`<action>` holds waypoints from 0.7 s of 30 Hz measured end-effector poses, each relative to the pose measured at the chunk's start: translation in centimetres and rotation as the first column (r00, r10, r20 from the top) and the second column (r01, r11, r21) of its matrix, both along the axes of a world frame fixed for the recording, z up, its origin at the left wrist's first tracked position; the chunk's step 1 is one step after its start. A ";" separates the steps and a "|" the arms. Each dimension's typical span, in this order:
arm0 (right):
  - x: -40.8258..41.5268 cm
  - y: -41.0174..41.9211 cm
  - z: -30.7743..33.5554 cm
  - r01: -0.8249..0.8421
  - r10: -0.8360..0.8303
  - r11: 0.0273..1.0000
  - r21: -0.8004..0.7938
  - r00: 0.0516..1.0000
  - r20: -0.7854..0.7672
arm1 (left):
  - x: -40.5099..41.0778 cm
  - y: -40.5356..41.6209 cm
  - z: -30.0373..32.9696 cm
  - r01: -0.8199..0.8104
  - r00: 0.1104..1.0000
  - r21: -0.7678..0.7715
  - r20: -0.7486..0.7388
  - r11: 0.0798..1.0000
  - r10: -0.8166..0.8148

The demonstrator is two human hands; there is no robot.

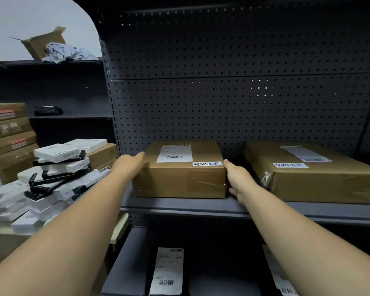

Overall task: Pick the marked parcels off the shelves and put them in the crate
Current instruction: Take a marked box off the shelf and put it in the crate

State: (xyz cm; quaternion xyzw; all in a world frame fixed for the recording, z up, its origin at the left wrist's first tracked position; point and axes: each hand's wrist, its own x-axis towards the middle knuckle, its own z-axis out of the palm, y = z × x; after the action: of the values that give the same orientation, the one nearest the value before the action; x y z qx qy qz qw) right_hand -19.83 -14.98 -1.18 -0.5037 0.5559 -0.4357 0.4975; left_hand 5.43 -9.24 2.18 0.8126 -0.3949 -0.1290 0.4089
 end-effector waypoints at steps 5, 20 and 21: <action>0.2 -0.9 0.2 -0.035 0.022 0.997 0.073 0.984 0.178 | 0.3 -1.2 -0.5 0.018 0.979 -0.036 -0.202 0.999 -0.025; -1.8 -0.1 2.7 -0.011 -0.005 0.998 0.056 0.964 0.265 | -0.3 0.5 -1.0 -0.206 0.805 -0.289 -0.593 0.935 -0.005; -2.1 0.1 2.9 -0.013 0.001 0.999 0.042 0.966 0.259 | -0.5 0.9 -0.8 -0.218 0.802 -0.298 -0.598 0.929 -0.003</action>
State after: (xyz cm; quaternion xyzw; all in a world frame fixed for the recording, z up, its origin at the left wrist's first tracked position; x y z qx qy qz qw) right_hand -21.92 -14.85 1.74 -0.4335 0.4937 -0.4837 0.5783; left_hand 4.92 -8.30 1.33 0.6672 -0.2177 -0.2775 0.6561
